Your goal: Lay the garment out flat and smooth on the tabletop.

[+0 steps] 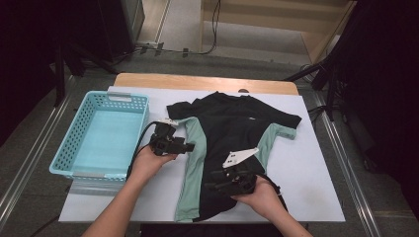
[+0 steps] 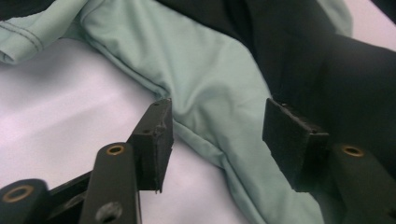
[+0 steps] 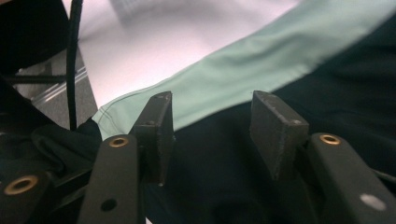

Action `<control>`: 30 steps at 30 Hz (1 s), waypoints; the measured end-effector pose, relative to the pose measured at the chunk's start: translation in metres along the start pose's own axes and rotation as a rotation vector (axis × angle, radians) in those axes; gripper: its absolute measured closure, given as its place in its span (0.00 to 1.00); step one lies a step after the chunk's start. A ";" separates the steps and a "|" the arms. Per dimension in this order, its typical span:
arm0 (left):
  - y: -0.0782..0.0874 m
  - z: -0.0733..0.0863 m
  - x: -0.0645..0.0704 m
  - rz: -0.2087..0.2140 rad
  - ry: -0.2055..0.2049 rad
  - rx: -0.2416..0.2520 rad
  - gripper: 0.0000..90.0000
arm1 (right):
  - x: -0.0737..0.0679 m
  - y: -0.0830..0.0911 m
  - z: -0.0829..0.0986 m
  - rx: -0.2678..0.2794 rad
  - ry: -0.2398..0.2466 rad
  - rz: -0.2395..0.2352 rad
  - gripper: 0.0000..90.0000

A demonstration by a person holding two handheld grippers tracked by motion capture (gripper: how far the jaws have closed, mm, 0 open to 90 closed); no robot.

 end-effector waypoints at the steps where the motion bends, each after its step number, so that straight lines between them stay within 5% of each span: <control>1: 0.002 -0.001 0.000 0.006 0.009 -0.002 0.44 | 0.002 0.003 0.000 0.002 0.000 0.001 0.51; 4: 0.007 -0.002 0.002 0.013 0.024 -0.004 0.39 | 0.009 0.016 0.001 0.012 -0.009 0.015 0.49; 12: 0.020 -0.005 0.010 0.008 -0.019 0.029 0.36 | 0.024 0.042 0.007 0.028 -0.020 0.058 0.45; 23: 0.025 -0.003 0.045 0.042 -0.118 0.041 0.36 | 0.043 0.072 0.015 0.052 -0.046 0.111 0.45; 30: 0.025 0.000 0.059 0.063 -0.141 0.050 0.36 | 0.051 0.086 0.018 0.064 -0.053 0.144 0.45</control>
Point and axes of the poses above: each handheld gripper's, and its own axes: y roughly backward along the jaws, z roughly out of its underside, x roughly to its right, the point moved 7 cm from there along -y, roughly forward along the jaws, and after that the axes turned 11 degrees about -z, right-handed, at the moved point
